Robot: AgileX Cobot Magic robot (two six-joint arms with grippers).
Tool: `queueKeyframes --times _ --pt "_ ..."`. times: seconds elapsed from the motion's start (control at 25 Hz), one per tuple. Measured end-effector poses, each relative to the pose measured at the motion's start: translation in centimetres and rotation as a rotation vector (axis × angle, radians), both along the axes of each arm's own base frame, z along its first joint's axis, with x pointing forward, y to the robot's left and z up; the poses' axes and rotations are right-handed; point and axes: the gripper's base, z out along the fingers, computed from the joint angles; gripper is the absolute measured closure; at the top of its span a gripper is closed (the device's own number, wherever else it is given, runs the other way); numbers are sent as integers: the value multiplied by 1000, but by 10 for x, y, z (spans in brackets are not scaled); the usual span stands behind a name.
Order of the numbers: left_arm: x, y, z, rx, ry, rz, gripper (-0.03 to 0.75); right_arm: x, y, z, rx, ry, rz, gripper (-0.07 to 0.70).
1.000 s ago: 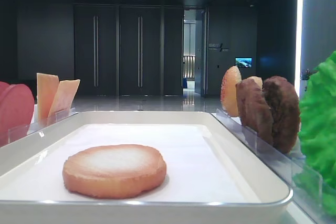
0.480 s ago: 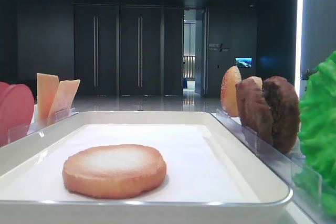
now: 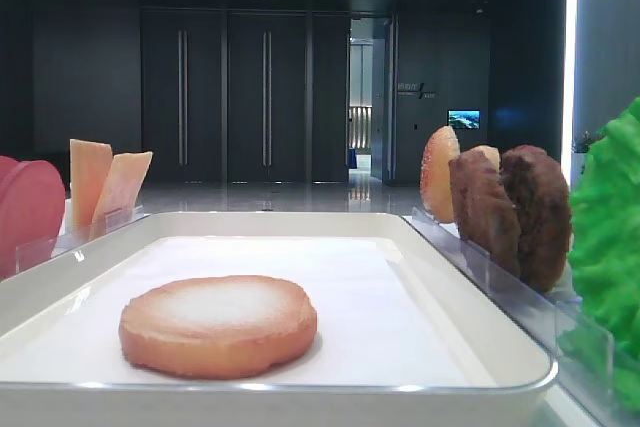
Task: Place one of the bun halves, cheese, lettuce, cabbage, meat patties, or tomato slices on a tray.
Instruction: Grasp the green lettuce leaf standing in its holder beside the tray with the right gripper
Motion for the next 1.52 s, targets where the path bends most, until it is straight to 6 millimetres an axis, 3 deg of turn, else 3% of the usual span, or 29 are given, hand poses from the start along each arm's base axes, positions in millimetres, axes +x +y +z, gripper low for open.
queueKeyframes --times 0.56,1.12,1.52 --pt "0 0 0 0 0 0 715 34 32 -30 -12 64 -25 78" --pt "0 0 0 0 0 0 715 53 41 -51 -89 55 32 78" --pt "0 0 0 0 0 0 715 58 44 -58 -99 65 36 237"
